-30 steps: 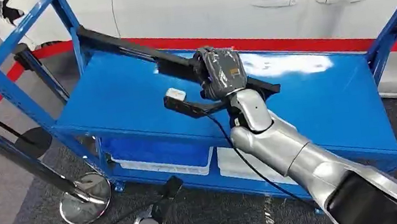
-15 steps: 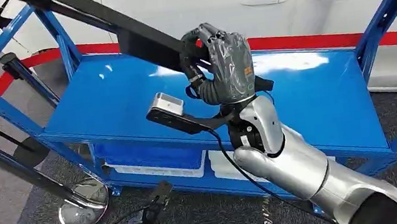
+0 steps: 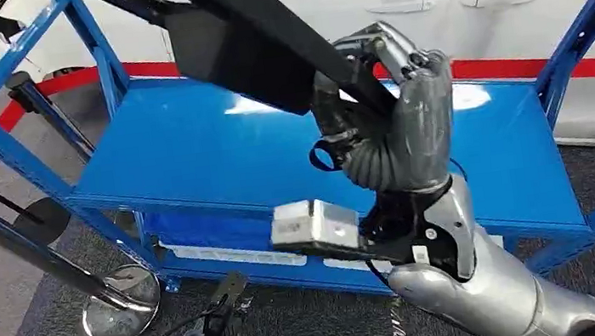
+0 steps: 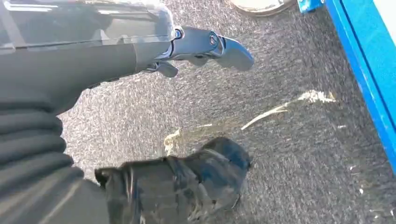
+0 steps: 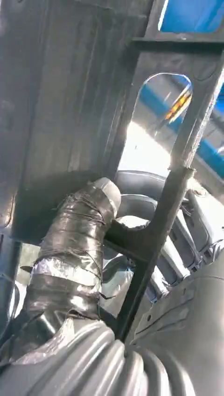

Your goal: Take the parts from the cabinet and place them on the table.

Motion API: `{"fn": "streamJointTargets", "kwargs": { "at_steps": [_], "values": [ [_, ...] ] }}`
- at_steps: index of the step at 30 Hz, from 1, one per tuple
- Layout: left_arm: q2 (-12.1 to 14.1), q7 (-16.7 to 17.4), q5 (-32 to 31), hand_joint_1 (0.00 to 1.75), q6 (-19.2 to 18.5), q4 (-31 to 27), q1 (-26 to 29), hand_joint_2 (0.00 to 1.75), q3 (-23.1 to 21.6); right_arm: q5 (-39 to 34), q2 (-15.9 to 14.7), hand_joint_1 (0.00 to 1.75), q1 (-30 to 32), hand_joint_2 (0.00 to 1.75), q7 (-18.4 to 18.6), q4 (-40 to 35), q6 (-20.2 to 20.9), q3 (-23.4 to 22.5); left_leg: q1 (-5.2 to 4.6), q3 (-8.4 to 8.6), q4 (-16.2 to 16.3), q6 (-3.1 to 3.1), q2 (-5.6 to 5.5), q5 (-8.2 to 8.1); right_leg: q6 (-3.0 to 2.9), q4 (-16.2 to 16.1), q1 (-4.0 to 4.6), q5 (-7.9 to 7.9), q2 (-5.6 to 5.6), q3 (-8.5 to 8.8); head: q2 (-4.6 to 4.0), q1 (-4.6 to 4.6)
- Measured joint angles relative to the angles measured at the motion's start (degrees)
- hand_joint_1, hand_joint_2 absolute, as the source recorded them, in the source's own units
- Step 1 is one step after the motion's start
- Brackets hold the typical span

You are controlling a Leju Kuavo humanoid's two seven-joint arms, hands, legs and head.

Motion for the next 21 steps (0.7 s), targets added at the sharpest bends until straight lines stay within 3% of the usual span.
{"fn": "streamJointTargets", "kwargs": {
  "at_steps": [1,2,3,4,6,7,8,11,12,13,14,16,17,18,19,21],
  "values": [
    [0.0,0.13,0.02,0.0,-0.15,0.0,0.19,1.75,0.0,-0.68,-0.02,1.61,0.74,1.75,-0.51,-1.05,-0.02,-0.13,-0.02,-0.01,0.14,0.1,0.01,-0.08,0.15,4.27,0.0,-1.59,0.0,-1.91,0.0,0.0],
    [0.02,0.35,0.02,0.0,-0.37,0.0,0.36,1.75,0.0,-1.43,-0.02,1.61,1.65,1.75,-1.25,-1.94,-0.02,-0.15,-0.02,0.0,0.24,0.15,0.02,-0.18,0.32,6.82,-0.06,-1.98,0.0,-3.13,0.0,-0.02],
    [0.06,0.68,0.0,0.0,-0.59,0.0,0.54,1.75,0.0,-2.38,-0.02,1.61,2.7,1.75,-2.1,-3.09,-0.02,-0.15,0.04,0.0,0.39,0.14,0.0,-0.24,0.48,6.54,-0.22,-1.1,-0.05,-3.02,0.0,0.02],
    [0.09,0.92,0.0,0.0,-0.96,0.0,0.68,1.75,0.0,-3.43,-0.02,1.61,3.57,1.75,-2.8,-4.08,-0.02,-0.15,0.15,-0.05,0.66,0.04,-0.06,-0.4,0.62,4.12,-0.4,0.6,-0.12,-1.8,0.0,0.0],
    [0.26,1.07,0.0,0.0,-1.53,0.0,0.96,1.75,0.0,-5.56,0.02,1.61,4.5,1.75,-4.22,-6.16,-0.02,-0.15,0.43,-0.36,1.92,-0.47,-0.22,-0.84,0.9,-4.84,-0.81,4.7,-0.25,2.96,0.0,0.02],
    [0.42,1.07,0.0,0.0,-1.62,0.0,1.02,1.75,0.0,-6.48,0.02,1.61,4.84,1.75,-4.75,-7.1,-0.02,-0.15,0.41,-0.86,2.72,-0.83,-0.24,-1.25,0.88,-6.95,-0.81,3.74,-0.22,3.84,0.0,0.0],
    [0.79,1.05,0.04,0.0,-1.83,0.0,0.99,1.75,0.0,-7.35,0.31,1.61,5.32,1.75,-5.35,-7.99,-0.02,-0.15,-0.06,-1.62,3.92,-1.26,-0.35,-1.58,0.13,-7.16,-0.62,4.26,0.06,3.9,0.0,0.01],
    [1.51,0.85,0.83,0.0,-2.04,0.0,1.54,1.75,0.0,-8.57,0.39,1.61,7.61,1.75,-6.21,-9.94,-0.02,-0.15,0.07,-1.84,3.62,-1.63,-0.36,-1.26,-0.82,-6.76,-0.35,4.53,0.1,3.42,0.0,-0.02],
    [1.92,0.72,1.22,0.0,-1.79,0.02,1.68,1.75,0.0,-9.12,0.39,1.61,7.97,1.75,-6.3,-10.29,-0.02,-0.15,0.13,-2.32,3.74,-1.82,-0.32,-1.63,-1.35,-7.05,-0.69,4.83,-0.01,3.2,0.0,-0.09],
    [1.99,0.7,1.55,0.0,-1.59,0.0,1.8,1.75,0.0,-9.62,0.46,1.61,8.39,1.75,-6.36,-10.75,0.0,-0.13,0.27,-2.61,4.8,-2.21,-0.23,-3.22,-1.73,-7.15,-0.71,5.1,-0.06,3.11,0.0,-0.32],
    [2.21,0.66,1.81,0.0,-1.6,0.0,1.84,1.75,0.0,-10.08,0.48,1.61,9.04,1.75,-6.38,-11.34,0.0,-0.13,0.31,-3.48,7.67,-2.55,-0.19,-5.9,-2.07,-7.27,-0.72,5.37,-0.26,2.94,0.0,-0.98],
    [2.4,0.92,1.9,0.0,-2.36,0.0,1.95,1.75,0.0,-11.05,0.5,1.61,10.15,1.75,-6.53,-12.16,0.02,0.15,0.42,-6.06,15.93,-2.96,-0.19,-10.96,-2.29,-7.32,-0.62,5.88,-0.51,2.31,0.0,-1.37],
    [2.43,1.05,1.66,0.0,-2.76,0.0,2.11,1.75,0.0,-11.5,0.5,1.61,10.53,1.75,-6.95,-12.45,-0.02,0.51,0.42,-6.71,18.78,-2.99,-0.19,-12.24,-2.3,-7.31,-0.55,6.21,-0.6,1.87,0.0,-1.51],
    [2.56,1.18,1.31,0.0,-3.17,0.02,2.26,1.75,0.0,-11.91,0.5,1.61,10.68,1.75,-7.52,-13.27,-0.15,0.93,0.41,-6.18,19.13,-2.92,-0.19,-12.17,-2.3,-7.3,-0.53,6.58,-0.59,1.38,0.0,-1.42],
    [2.71,1.25,1.0,0.0,-3.48,0.02,2.33,1.75,0.0,-12.37,0.52,1.61,10.85,1.75,-7.72,-13.74,-0.15,1.44,0.39,-4.42,17.04,-2.72,-0.19,-11.07,-2.27,-7.31,-0.51,6.98,-0.59,0.95,0.0,-1.59],
    [2.91,1.42,0.59,0.0,-3.65,0.0,2.13,1.75,0.0,-13.36,0.55,1.61,11.45,1.75,-8.11,-14.22,-0.15,2.01,0.26,2.1,7.48,-2.16,-0.19,-7.51,-2.1,-7.32,-0.54,7.75,-0.59,0.28,0.0,-1.57]
  ]
}}
